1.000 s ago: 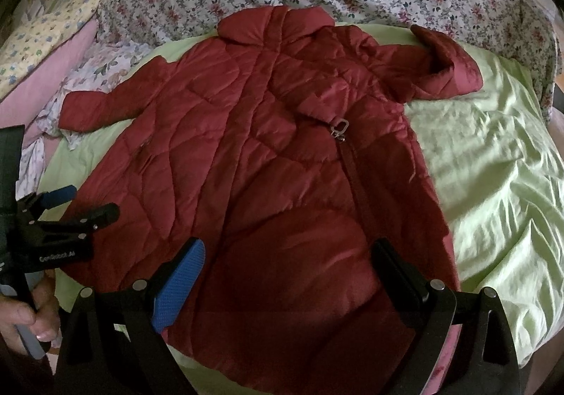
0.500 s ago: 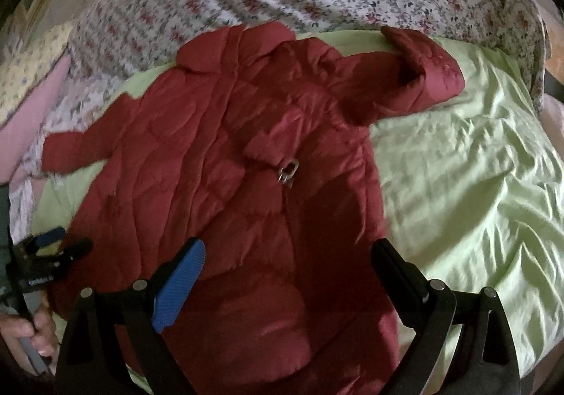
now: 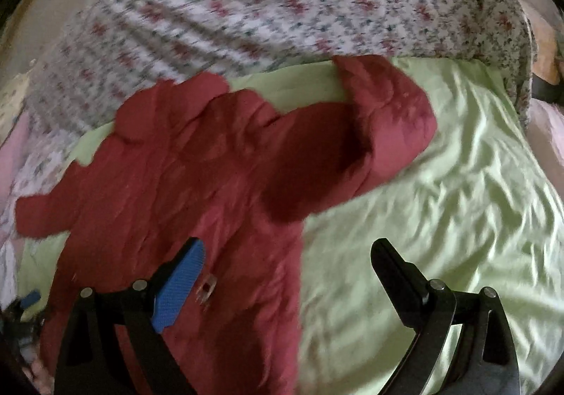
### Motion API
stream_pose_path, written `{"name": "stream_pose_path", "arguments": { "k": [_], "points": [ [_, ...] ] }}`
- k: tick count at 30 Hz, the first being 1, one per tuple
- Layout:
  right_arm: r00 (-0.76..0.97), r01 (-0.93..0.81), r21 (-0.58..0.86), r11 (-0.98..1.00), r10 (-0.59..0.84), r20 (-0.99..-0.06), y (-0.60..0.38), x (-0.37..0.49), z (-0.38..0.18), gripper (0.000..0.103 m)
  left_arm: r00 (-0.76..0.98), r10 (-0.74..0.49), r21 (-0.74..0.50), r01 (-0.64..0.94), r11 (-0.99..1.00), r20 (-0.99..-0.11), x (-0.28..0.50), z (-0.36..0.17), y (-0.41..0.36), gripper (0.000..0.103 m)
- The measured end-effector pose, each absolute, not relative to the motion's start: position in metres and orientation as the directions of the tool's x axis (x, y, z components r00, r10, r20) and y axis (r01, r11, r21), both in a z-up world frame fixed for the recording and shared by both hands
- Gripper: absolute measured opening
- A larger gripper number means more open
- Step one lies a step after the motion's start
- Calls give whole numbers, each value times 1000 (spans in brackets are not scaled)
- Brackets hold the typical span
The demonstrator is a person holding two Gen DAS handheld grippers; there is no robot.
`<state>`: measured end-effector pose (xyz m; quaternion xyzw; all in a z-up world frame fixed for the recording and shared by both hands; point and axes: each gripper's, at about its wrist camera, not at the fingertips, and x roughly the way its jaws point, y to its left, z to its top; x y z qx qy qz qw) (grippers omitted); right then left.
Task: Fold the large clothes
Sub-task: 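Grasp the coat's hood with the right gripper and lift it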
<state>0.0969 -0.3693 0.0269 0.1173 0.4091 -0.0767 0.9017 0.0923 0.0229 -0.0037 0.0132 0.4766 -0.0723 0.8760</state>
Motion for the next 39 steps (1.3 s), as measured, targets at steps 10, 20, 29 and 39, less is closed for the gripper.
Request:
{"name": "stream_pose_path", "arguments": {
  "k": [10,20,29,39],
  "points": [
    [655,349,50,936,-206,-727,-431,179,20,94,545,-127,-56,145,988,-828,117,-3,22,103],
    [590,444,-17,896,-306,-747,-484,257,-3,79,514,-125,-61,139,988,-849,130,-18,18,103],
    [610,428,48,902,-249,-752,-492,255,-8,13,523,-128,-62,142,988,-842,129,-18,18,103],
    [730,240,178,954,-56,-681,-429,201,32,12,515,-148,-92,132,987,-844,119,-16,23,103]
  ]
}}
